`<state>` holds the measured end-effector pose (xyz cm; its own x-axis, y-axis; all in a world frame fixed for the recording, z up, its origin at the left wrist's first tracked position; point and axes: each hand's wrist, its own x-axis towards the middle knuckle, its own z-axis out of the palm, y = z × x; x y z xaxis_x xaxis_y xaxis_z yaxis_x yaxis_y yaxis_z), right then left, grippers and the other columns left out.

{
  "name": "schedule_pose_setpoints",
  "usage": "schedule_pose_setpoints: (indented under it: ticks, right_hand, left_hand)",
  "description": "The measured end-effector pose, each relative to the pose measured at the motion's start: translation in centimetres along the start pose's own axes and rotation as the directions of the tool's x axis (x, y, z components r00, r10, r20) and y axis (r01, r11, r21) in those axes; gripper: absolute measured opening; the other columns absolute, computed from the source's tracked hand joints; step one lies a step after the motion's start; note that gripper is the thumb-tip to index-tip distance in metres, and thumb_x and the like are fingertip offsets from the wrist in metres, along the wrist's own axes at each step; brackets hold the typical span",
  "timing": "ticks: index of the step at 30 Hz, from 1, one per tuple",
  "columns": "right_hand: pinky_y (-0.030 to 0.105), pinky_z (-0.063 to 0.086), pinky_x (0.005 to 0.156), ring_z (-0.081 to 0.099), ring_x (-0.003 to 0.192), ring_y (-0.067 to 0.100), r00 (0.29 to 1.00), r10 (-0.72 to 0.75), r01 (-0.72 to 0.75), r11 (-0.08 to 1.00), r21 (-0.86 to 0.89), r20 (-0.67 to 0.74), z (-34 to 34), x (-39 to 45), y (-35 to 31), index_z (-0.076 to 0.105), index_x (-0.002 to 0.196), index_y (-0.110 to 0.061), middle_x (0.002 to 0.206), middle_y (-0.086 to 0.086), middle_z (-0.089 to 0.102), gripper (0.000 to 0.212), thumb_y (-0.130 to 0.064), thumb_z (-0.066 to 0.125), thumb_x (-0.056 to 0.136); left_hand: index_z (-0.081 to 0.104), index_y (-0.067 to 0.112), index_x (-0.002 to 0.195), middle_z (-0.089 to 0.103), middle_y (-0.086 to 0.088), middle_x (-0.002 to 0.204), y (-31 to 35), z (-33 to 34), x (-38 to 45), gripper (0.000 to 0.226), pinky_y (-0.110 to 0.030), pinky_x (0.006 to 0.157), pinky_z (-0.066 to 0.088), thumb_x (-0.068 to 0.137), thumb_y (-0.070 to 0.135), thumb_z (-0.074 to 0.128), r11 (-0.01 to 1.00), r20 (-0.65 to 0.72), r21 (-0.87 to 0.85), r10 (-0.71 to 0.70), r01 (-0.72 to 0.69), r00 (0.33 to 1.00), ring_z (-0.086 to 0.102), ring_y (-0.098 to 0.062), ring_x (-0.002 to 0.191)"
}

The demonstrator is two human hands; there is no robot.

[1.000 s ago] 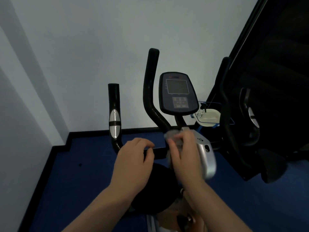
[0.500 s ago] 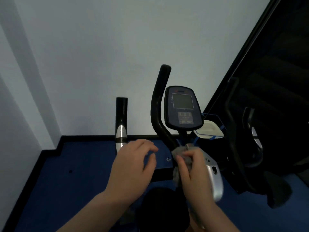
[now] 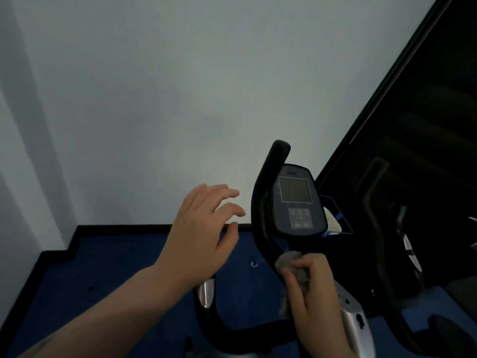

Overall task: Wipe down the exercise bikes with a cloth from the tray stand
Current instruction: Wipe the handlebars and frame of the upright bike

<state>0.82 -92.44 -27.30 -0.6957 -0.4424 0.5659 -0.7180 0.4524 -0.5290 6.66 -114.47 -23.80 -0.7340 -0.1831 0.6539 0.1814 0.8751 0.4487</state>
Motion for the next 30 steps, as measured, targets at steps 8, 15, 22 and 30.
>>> schedule_pose_setpoints:
  ticks: [8,15,22,30]
  right_hand:
    - [0.020,0.044,0.072,0.053,0.086,0.006,0.996,0.048,-0.048,0.999,0.000,0.070,2.6,5.0,-2.4,0.044,0.091,-0.030,0.093,-0.011,0.049,0.016,-0.025,0.059,0.090]
    - [0.024,0.043,0.073,0.050,0.086,0.012,0.995,-0.034,0.035,0.999,-0.010,0.090,3.4,7.1,-3.3,0.047,0.090,-0.023,0.092,-0.005,0.048,0.017,-0.015,0.062,0.089]
    - [0.043,0.052,0.069,0.059,0.081,0.022,0.985,-0.027,-0.002,0.985,0.174,0.168,2.1,6.3,-1.7,0.042,0.090,-0.029,0.092,-0.003,0.050,0.017,-0.021,0.057,0.092]
    - [0.023,0.043,0.072,0.051,0.086,0.013,0.989,-0.116,0.108,0.990,0.092,0.087,3.6,11.2,-2.8,0.049,0.088,-0.017,0.093,-0.003,0.047,0.011,-0.016,0.060,0.091]
  left_hand:
    - [0.068,0.016,0.093,0.066,0.006,0.095,-0.9,0.5,1.0,0.016,-0.022,0.093,0.036,0.083,0.017,0.055,0.999,0.012,-0.044,-0.029,0.030,0.999,0.055,-0.012,0.096]
    - [0.068,0.017,0.091,0.065,0.007,0.089,-0.5,1.1,0.8,0.015,-0.023,0.089,0.035,0.081,0.016,0.057,0.999,-0.057,0.011,-0.044,0.045,0.997,0.054,-0.013,0.092]
    - [0.068,0.017,0.091,0.064,0.008,0.084,0.2,1.4,0.9,0.016,-0.022,0.088,0.034,0.081,0.016,0.056,0.992,-0.097,0.075,-0.094,0.101,0.991,0.053,-0.014,0.091]
    - [0.068,0.015,0.093,0.064,0.005,0.085,0.3,1.7,1.0,0.018,-0.027,0.085,0.038,0.081,0.015,0.055,0.980,-0.106,0.170,-0.084,0.102,0.991,0.054,-0.018,0.090]
